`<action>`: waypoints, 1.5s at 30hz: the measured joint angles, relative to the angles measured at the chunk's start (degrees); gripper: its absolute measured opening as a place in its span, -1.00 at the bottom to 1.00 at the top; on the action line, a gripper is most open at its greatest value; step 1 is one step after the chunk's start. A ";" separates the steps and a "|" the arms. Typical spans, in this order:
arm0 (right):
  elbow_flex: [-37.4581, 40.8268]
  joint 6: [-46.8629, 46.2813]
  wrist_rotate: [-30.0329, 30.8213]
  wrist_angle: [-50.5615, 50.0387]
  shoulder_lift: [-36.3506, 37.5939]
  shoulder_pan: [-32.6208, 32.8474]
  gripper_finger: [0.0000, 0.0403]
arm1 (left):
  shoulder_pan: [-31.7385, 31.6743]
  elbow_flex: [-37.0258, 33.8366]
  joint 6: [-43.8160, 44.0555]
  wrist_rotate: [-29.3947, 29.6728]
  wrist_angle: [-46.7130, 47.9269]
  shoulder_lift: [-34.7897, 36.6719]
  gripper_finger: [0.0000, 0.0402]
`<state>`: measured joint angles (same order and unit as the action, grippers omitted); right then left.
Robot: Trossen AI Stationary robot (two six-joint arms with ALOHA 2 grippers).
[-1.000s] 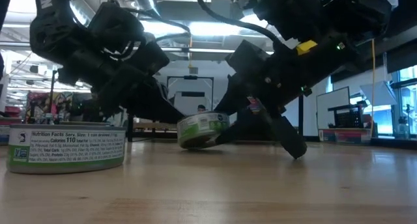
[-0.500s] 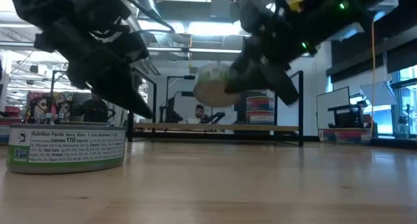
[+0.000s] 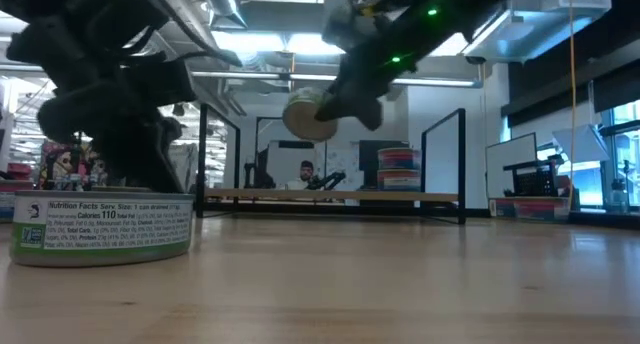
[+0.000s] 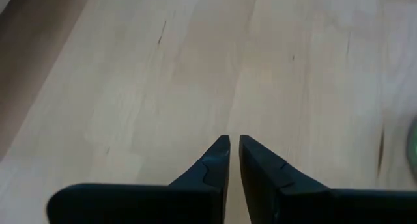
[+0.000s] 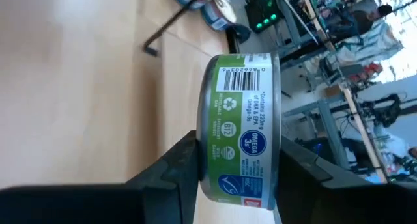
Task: Stack canned seafood by type on shelf
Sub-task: Put the green white tuna can on the shelf
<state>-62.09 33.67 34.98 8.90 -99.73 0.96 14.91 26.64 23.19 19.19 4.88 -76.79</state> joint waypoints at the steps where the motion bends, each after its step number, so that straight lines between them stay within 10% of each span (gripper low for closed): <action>1: -0.92 -0.02 -1.74 0.01 -0.73 -1.08 -0.27 | 0.51 0.01 0.41 0.45 0.57 0.00 -0.84; 25: -21.06 -1.91 -16.63 1.62 -22.12 -15.75 -0.27 | 1.58 0.04 0.69 1.03 2.04 0.04 -0.84; 45: -24.30 -1.79 -20.43 3.44 -25.70 -16.75 0.22 | 1.57 0.04 1.07 1.01 2.00 0.04 -0.84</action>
<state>-86.39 31.88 14.55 12.34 -125.43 -15.79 16.49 26.68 24.27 20.21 6.88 -76.75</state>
